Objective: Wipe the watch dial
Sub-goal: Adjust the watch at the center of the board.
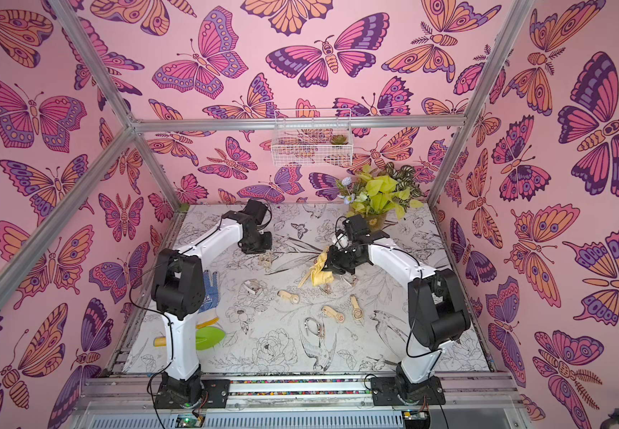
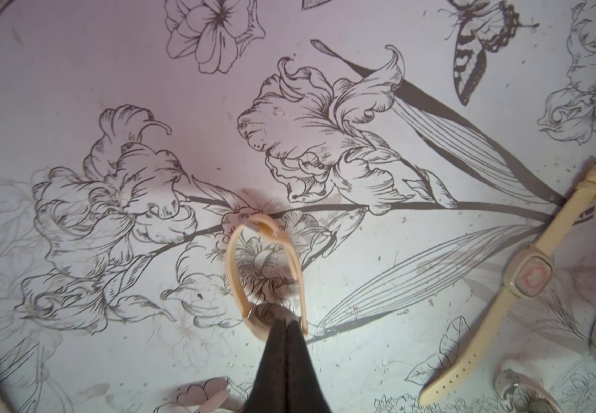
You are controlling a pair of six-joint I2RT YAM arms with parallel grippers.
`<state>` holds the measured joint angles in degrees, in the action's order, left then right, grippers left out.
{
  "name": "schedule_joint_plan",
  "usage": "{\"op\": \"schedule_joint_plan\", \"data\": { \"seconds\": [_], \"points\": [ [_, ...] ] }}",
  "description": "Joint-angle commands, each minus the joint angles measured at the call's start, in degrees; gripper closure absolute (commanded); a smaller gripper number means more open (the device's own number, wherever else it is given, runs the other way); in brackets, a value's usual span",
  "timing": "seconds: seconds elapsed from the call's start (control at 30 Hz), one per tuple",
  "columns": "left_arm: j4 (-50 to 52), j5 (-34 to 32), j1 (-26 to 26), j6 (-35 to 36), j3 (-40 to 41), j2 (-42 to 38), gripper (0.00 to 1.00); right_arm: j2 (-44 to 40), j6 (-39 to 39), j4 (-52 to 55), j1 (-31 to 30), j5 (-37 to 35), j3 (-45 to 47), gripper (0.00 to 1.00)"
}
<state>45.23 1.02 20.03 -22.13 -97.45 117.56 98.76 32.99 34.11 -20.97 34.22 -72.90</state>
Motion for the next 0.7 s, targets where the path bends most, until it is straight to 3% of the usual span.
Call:
{"op": "schedule_joint_plan", "data": {
  "seconds": [0.0,0.23,0.67],
  "points": [
    [0.47,-2.05,-0.51,-0.5,4.15,-2.33,1.0,0.29,-0.42,-0.14,0.39,1.37,-0.73,1.0],
    [0.51,-2.03,-1.73,-1.34,10.02,-3.34,1.0,0.2,-0.89,-0.04,0.4,1.54,-0.31,1.0],
    [-0.88,1.36,-1.75,-4.3,10.35,1.7,1.0,-0.19,-1.66,0.88,0.66,1.77,-0.22,1.0]
  ]
}}
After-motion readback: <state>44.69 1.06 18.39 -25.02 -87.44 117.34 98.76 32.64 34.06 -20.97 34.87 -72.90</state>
